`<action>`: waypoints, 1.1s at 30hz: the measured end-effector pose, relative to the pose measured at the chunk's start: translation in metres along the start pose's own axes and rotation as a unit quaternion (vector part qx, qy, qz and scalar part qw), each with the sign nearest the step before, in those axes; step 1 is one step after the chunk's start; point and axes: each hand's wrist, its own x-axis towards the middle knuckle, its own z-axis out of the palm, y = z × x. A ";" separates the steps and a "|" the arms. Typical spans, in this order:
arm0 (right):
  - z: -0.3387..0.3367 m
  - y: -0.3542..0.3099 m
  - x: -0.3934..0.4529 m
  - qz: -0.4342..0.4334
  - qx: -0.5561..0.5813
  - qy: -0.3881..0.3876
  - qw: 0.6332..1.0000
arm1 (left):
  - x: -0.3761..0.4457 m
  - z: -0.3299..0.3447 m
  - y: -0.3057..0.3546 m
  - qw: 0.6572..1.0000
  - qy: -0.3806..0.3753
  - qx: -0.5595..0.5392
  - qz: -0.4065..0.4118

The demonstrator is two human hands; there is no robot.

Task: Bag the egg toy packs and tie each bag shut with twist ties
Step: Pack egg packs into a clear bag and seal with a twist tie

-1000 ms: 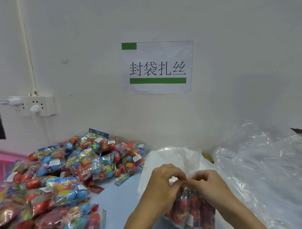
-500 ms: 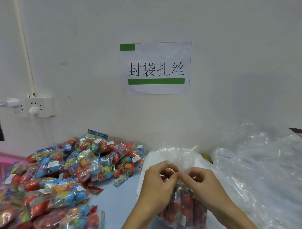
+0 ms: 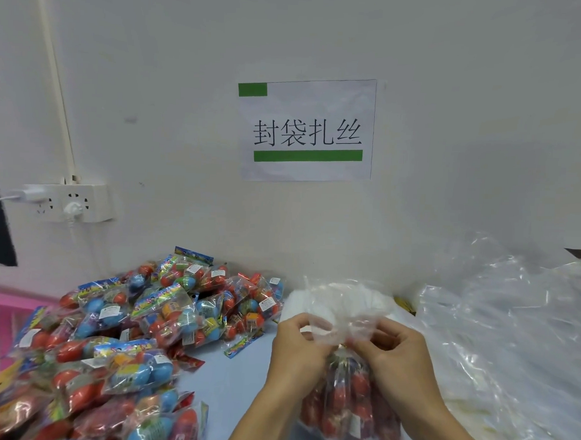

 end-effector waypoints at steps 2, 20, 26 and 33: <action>-0.001 0.000 0.001 0.000 0.000 0.004 1.000 | 0.000 0.000 0.001 1.000 -0.013 0.004 0.024; -0.011 0.003 0.004 -0.079 -0.091 0.018 0.993 | -0.002 -0.002 0.002 0.860 -0.058 0.384 0.331; -0.010 0.003 0.007 -0.109 -0.088 0.041 0.989 | -0.007 0.000 0.007 0.801 -0.028 0.441 0.403; -0.009 0.003 0.009 -0.122 -0.095 0.021 0.988 | -0.007 0.000 0.004 0.776 -0.018 0.447 0.444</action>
